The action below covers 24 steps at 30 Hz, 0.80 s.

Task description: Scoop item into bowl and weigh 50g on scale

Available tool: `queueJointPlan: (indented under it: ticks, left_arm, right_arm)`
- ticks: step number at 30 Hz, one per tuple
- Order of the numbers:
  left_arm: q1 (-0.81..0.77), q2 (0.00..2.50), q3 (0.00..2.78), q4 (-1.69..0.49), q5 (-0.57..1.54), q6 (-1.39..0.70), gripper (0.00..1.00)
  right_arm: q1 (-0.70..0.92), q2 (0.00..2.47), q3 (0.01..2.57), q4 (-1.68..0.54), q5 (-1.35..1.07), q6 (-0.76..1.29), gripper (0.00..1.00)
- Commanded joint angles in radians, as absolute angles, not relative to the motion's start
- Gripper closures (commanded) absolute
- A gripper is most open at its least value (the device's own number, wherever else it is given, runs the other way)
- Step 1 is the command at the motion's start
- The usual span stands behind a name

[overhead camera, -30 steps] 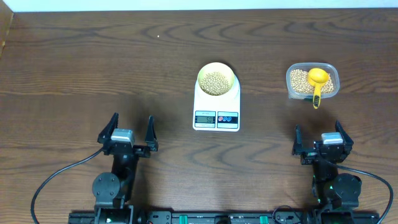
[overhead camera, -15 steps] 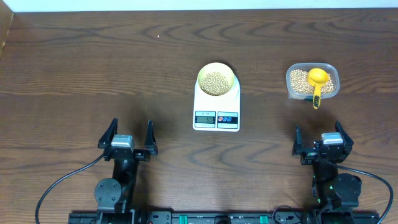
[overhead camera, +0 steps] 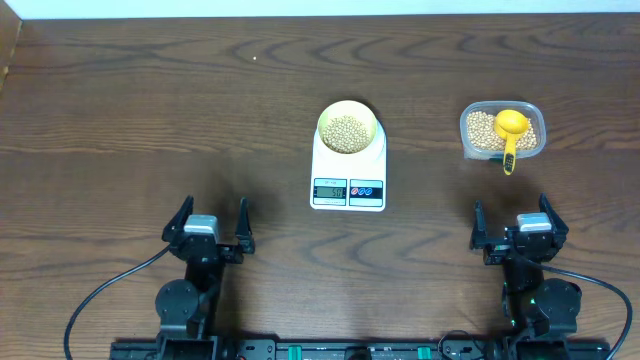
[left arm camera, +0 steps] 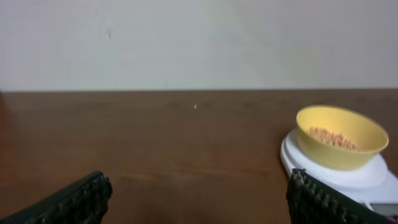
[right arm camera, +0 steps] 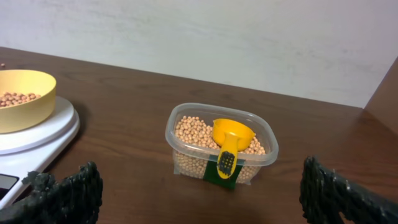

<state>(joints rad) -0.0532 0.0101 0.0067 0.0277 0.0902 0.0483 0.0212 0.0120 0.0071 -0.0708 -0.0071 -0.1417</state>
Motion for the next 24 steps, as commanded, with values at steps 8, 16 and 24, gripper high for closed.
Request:
queueJointPlan:
  ticks: [8,16,24]
  left_arm:
    - [-0.048,0.001,0.004,-0.067,0.066,0.036,0.08]
    - [-0.048,0.001,0.004,-0.065,0.066,0.036,0.08]
    - [-0.048,0.001,0.004,-0.065,0.066,0.036,0.08]
  right_arm:
    - [0.027,0.005,0.006,-0.075,-0.006,-0.136,0.01]
    - [0.027,0.005,0.006,-0.075,-0.006,-0.136,0.01]
    - [0.027,0.005,0.006,-0.075,-0.006,-0.136,0.01]
